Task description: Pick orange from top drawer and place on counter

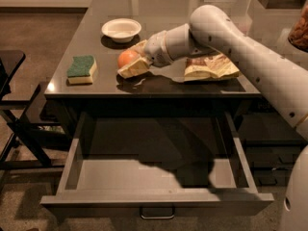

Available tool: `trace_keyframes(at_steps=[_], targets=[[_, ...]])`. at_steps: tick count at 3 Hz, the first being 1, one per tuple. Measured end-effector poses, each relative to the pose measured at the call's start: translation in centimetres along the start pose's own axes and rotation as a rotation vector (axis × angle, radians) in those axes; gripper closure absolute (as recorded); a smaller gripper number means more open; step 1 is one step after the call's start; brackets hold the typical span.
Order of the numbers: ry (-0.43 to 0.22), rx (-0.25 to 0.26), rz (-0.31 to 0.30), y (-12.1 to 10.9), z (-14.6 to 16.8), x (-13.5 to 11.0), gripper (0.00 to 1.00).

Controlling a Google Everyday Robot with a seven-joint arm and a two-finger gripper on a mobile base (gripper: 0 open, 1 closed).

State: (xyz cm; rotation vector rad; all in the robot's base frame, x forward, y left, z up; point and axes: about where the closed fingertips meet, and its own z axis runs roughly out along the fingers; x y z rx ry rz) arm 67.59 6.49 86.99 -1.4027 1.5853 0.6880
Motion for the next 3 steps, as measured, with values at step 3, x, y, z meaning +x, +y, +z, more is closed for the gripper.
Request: trace_keyframes(at_steps=[3], targets=[[0.000, 0.000, 0.000, 0.01, 0.01, 0.00, 0.00]])
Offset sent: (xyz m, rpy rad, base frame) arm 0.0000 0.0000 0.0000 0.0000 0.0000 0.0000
